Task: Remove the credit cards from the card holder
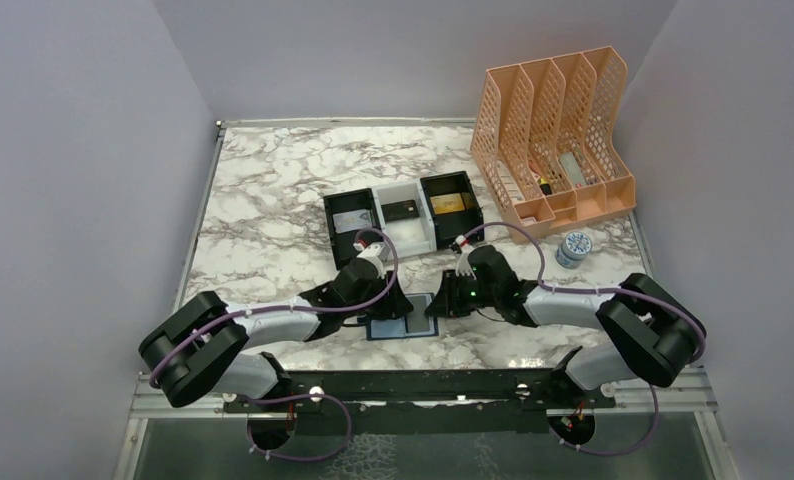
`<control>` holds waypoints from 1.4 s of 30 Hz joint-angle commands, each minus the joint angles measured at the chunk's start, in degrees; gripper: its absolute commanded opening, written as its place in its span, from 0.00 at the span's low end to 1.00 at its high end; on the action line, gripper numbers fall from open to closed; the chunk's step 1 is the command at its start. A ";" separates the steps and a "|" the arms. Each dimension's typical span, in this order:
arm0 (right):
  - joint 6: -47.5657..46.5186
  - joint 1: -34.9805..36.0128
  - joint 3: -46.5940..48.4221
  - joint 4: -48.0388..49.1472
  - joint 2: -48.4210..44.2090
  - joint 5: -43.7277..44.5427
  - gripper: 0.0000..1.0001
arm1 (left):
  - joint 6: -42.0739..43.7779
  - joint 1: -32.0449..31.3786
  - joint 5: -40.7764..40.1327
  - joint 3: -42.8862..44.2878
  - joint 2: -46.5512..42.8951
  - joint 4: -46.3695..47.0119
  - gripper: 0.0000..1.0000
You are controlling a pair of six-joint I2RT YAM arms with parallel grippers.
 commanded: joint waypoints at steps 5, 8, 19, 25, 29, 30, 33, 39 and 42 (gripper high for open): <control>-2.08 0.15 1.37 -4.13 -5.46 4.44 0.22 | -2.40 -0.22 -2.59 -2.51 1.25 5.15 0.42; -2.56 0.12 1.82 -3.84 -7.02 1.96 0.22 | -3.06 -0.18 -3.31 -3.61 0.65 5.95 0.40; 0.55 0.23 -1.24 7.48 3.71 -3.14 0.21 | -4.50 -0.33 -2.27 -6.43 -0.91 9.11 0.38; 1.18 0.23 -1.77 7.02 4.79 0.82 0.20 | -5.37 -0.48 0.21 -6.84 -1.48 11.23 0.35; 1.02 0.22 -2.05 6.65 4.12 0.69 0.20 | -6.05 -0.65 -0.97 -8.03 -3.05 11.62 0.34; 0.99 0.23 -2.11 6.83 4.11 0.51 0.20 | -6.74 -0.68 -1.37 -8.40 -3.08 11.70 0.33; 1.01 0.23 -2.21 7.40 4.27 -0.53 0.20 | -7.37 -0.67 -1.70 -8.83 -2.72 12.22 0.31; 1.06 0.22 -2.51 7.92 3.82 -1.99 0.20 | -9.06 -0.93 -2.09 -9.09 -0.50 14.70 0.23; 1.27 0.23 -3.23 8.08 3.04 -1.74 0.20 | -10.40 -0.98 -2.86 -10.42 -0.65 17.20 0.18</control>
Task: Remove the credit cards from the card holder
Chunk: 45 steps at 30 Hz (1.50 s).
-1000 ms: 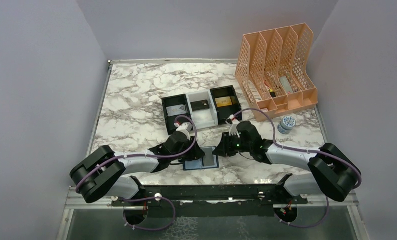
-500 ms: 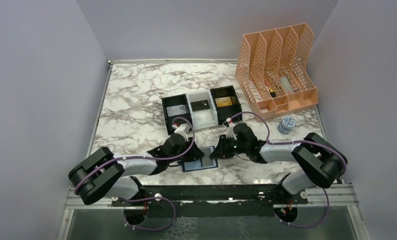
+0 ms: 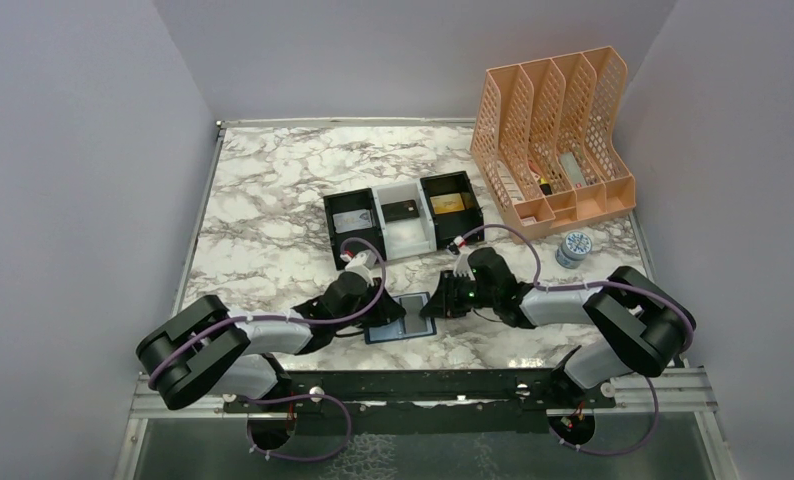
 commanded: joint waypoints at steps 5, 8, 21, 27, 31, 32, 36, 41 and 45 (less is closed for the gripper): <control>-0.01 0.19 -2.10 0.74 -0.59 -0.29 0.20 | -2.51 -0.50 -1.03 -2.08 1.13 5.81 0.19; 0.16 0.21 -2.09 1.36 0.10 -0.71 0.20 | -2.76 -0.57 -0.52 -1.91 2.38 6.31 0.21; 0.34 0.25 -1.71 -0.44 0.00 1.64 0.20 | -3.03 -0.60 -1.37 -4.22 -0.80 7.83 0.00; 0.21 0.21 -1.28 -2.09 -0.25 3.84 0.20 | -2.94 -0.61 -1.86 -5.86 -4.46 7.58 0.00; -0.17 0.25 -0.58 -2.73 -0.18 3.55 0.20 | -2.98 -0.59 -2.75 -6.85 -6.32 6.39 0.00; -0.28 0.25 -0.47 -2.83 -0.27 3.49 0.20 | -2.90 -0.62 -2.83 -6.89 -6.55 5.97 0.00; -0.98 0.22 0.25 -3.63 -1.32 2.97 0.20 | -2.81 -0.62 -2.96 -6.66 -6.84 5.27 0.00; -3.40 0.20 1.67 -2.96 -4.08 -2.38 0.20 | -2.48 -0.61 -2.26 -5.68 -5.19 5.17 0.01; -2.91 0.33 1.76 1.04 -4.19 -7.20 0.20 | -2.50 -0.62 -1.84 -4.65 -3.13 5.17 0.02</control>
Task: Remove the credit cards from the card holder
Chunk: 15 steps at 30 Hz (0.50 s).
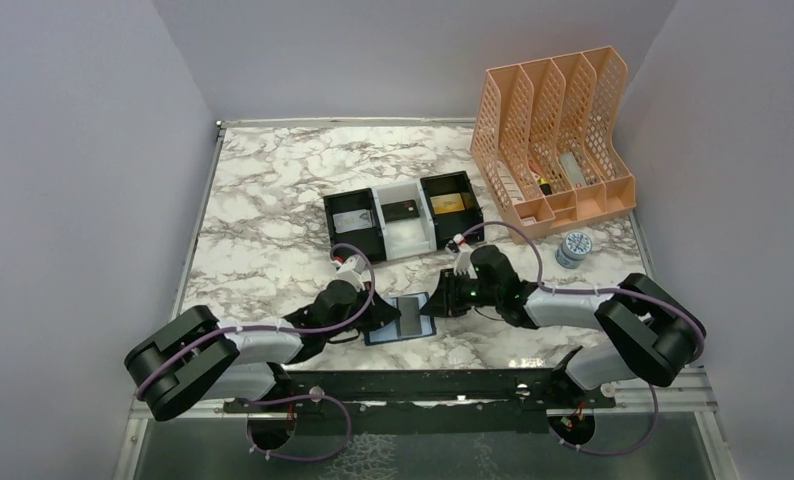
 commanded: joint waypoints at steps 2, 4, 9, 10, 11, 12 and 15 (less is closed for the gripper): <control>-0.86 0.41 2.74 2.95 0.86 -7.24 0.20 | 0.90 -0.33 -0.10 1.63 2.49 -0.61 0.02; -0.75 0.51 3.89 1.75 2.93 -6.72 0.20 | 1.04 -0.33 -0.09 1.70 2.64 -0.61 0.03; 0.11 0.50 4.58 0.86 7.86 -2.73 0.21 | 1.04 -0.35 0.31 1.51 2.66 -0.70 0.05; 0.20 0.48 4.54 0.23 8.29 -1.77 0.21 | 1.08 -0.34 0.51 1.54 2.58 -0.67 0.06; 0.03 0.51 4.83 -1.26 8.43 -0.31 0.21 | 1.17 -0.37 0.64 1.53 2.44 -0.69 0.07; -0.23 0.51 4.95 -2.64 8.35 1.13 0.21 | 1.13 -0.38 0.77 1.43 2.24 -0.65 0.08; -0.18 0.46 4.35 -4.35 7.11 4.11 0.21 | 1.04 -0.35 0.58 1.03 1.57 -0.66 0.16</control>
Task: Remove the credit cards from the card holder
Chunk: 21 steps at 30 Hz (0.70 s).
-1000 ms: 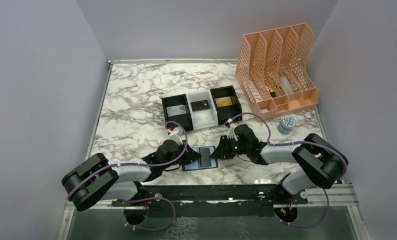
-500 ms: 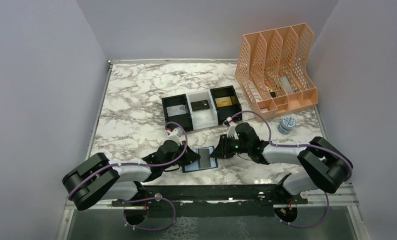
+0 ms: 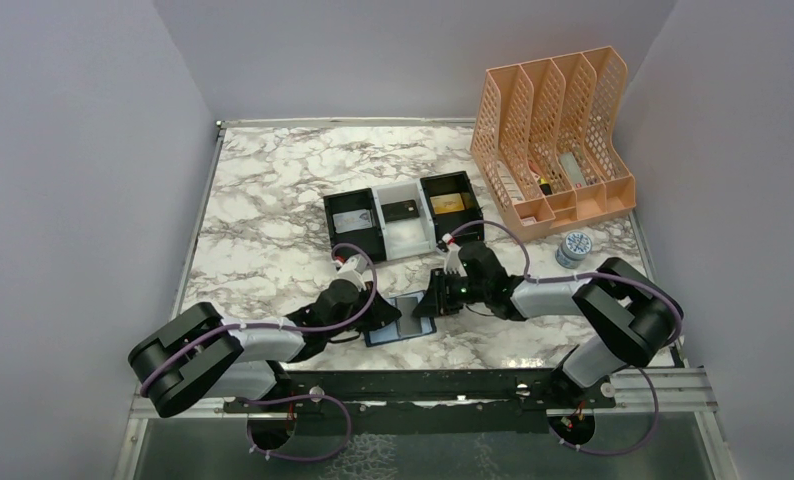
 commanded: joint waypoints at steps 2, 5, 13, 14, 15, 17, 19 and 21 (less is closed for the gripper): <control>-0.56 0.21 -0.70 -4.33 -0.78 7.24 0.21 | 0.67 -0.37 0.69 0.23 -0.84 -0.27 0.22; -0.59 0.21 -0.68 -4.46 -0.63 7.44 0.21 | 0.92 -0.36 1.74 0.56 -0.59 -0.19 0.24; -0.69 0.18 -0.83 -3.92 0.53 7.24 0.21 | 0.17 -0.37 0.12 -1.28 -3.50 -0.27 0.02; -0.78 0.14 -0.72 -4.13 0.59 7.41 0.21 | 0.07 -0.33 -0.17 -1.53 -3.94 -0.31 0.00; -0.81 0.17 -0.63 -4.19 0.66 7.52 0.21 | -0.02 -0.37 -0.30 -1.71 -4.35 -0.27 0.00; -0.81 0.18 -0.56 -4.34 0.63 7.37 0.21 | -0.18 -0.37 -0.37 -1.93 -5.03 -0.27 0.00; -0.78 0.18 -0.67 -4.27 0.47 7.51 0.21 | -0.34 -0.34 -0.49 -2.32 -5.65 -0.32 0.00; -0.63 0.16 -0.76 -4.25 0.42 7.85 0.21 | -0.58 -0.36 -0.92 -2.85 -6.35 -0.53 0.00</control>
